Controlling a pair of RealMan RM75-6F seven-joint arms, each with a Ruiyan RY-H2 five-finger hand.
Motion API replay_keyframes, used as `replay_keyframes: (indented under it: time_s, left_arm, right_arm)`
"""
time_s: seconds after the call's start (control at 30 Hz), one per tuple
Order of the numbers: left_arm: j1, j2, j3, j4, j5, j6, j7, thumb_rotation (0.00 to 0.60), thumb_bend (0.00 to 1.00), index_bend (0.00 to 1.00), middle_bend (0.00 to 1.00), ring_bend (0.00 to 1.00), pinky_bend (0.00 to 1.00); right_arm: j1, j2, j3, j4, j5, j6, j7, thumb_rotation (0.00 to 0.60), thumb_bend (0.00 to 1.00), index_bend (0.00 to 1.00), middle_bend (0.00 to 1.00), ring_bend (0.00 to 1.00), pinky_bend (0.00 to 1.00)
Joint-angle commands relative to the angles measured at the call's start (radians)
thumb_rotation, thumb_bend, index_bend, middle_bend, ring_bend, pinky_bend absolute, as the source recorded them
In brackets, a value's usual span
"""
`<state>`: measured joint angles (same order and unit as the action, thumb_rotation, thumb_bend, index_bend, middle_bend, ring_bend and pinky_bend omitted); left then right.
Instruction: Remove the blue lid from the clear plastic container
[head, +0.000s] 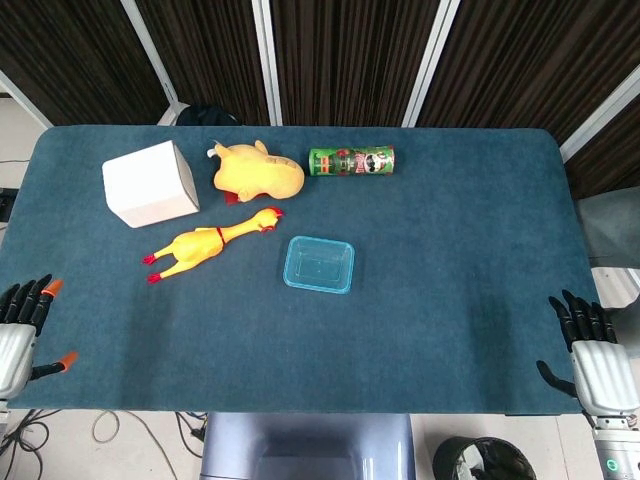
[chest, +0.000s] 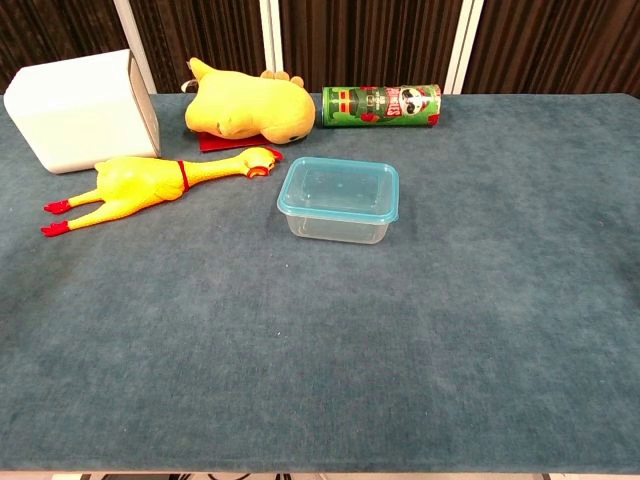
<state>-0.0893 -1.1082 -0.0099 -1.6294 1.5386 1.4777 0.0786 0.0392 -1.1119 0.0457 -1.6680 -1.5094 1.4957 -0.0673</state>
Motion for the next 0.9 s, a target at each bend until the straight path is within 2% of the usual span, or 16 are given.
replay_keyframes:
  time_s: [0.03,0.23,0.37,0.47,0.63,0.73,0.9]
  left_arm:
    - [-0.003,0.002,0.0,-0.007,0.006,0.0,0.006,0.6,0.0,0.0,0.0,0.0,0.0]
    - [-0.053,0.026,-0.021,-0.094,-0.012,-0.07,0.017,0.6,0.0,0.0,0.0,0.0,0.0]
    - [-0.122,0.034,-0.064,-0.176,-0.033,-0.145,0.043,0.6,0.0,0.0,0.0,0.0,0.0]
    - [-0.2,0.023,-0.114,-0.238,-0.085,-0.238,0.09,0.6,0.0,0.0,0.0,0.0,0.0]
    - [-0.349,-0.058,-0.21,-0.271,-0.261,-0.386,0.233,0.6,0.0,0.0,0.0,0.0,0.0]
    - [-0.399,-0.1,-0.237,-0.261,-0.349,-0.43,0.285,0.6,0.0,0.0,0.0,0.0,0.0]
    - [-0.52,-0.198,-0.287,-0.209,-0.553,-0.506,0.397,0.6,0.0,0.0,0.0,0.0,0.0]
  right_arm:
    - [0.0,0.001,0.0,-0.001,0.001,-0.002,0.002,0.6,0.31,0.0,0.0,0.0,0.0]
    - [0.001,0.003,-0.002,-0.007,0.004,-0.008,0.009,0.6,0.31,0.0,0.0,0.0,0.0]
    - [0.001,0.003,-0.002,-0.009,0.006,-0.009,0.011,0.6,0.31,0.0,0.0,0.0,0.0]
    - [0.001,0.002,0.0,-0.01,0.012,-0.011,0.012,0.6,0.31,0.0,0.0,0.0,0.0]
    - [0.002,0.002,0.005,-0.011,0.024,-0.016,0.019,0.6,0.31,0.0,0.0,0.0,0.0]
    - [0.003,0.003,0.006,-0.012,0.029,-0.02,0.023,0.6,0.31,0.0,0.0,0.0,0.0]
    - [0.005,0.005,0.008,-0.021,0.046,-0.034,0.034,0.6,0.31,0.0,0.0,0.0,0.0]
